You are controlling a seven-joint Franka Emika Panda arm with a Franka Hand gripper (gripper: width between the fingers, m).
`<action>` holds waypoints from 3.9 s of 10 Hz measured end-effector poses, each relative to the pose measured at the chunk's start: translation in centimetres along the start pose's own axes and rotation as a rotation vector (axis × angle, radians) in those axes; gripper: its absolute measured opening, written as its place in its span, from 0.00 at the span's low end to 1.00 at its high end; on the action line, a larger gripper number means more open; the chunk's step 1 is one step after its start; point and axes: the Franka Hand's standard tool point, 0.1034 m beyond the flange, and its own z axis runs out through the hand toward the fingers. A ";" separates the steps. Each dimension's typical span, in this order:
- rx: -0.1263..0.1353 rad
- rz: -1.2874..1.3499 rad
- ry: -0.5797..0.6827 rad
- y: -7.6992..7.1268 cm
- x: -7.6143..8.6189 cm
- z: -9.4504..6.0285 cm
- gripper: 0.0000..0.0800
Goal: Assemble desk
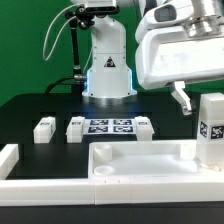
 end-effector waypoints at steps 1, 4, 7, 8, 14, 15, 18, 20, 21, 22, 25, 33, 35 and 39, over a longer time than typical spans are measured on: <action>0.000 0.001 0.005 0.0 0.4 0.1 0.81; 0.025 0.008 -0.172 0.5 -0.1 0.4 0.81; 0.061 0.055 -0.406 0.4 -0.3 0.1 0.81; 0.061 0.057 -0.398 0.4 0.1 0.2 0.81; 0.013 0.276 -0.402 0.7 -0.1 0.3 0.37; -0.019 0.414 -0.394 0.9 -0.1 0.3 0.37; -0.129 0.894 -0.363 0.2 -1.5 -0.2 0.37; -0.138 1.225 -0.364 0.2 -1.6 -0.1 0.37; -0.131 1.302 -0.369 0.4 -1.6 -0.1 0.37; -0.146 1.420 -0.368 0.4 -1.6 -0.1 0.37; -0.134 1.345 -0.372 0.3 -1.7 0.0 0.40; 0.072 -0.049 -0.457 0.7 -1.5 0.2 0.81; 0.074 -0.046 -0.468 0.6 -1.4 0.4 0.78; 0.024 0.168 -0.474 0.6 -1.4 0.4 0.42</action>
Offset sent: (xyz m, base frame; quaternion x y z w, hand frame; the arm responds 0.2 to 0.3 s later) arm 0.0108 -0.0233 -0.0065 -0.0270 -0.1919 -0.0150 0.9809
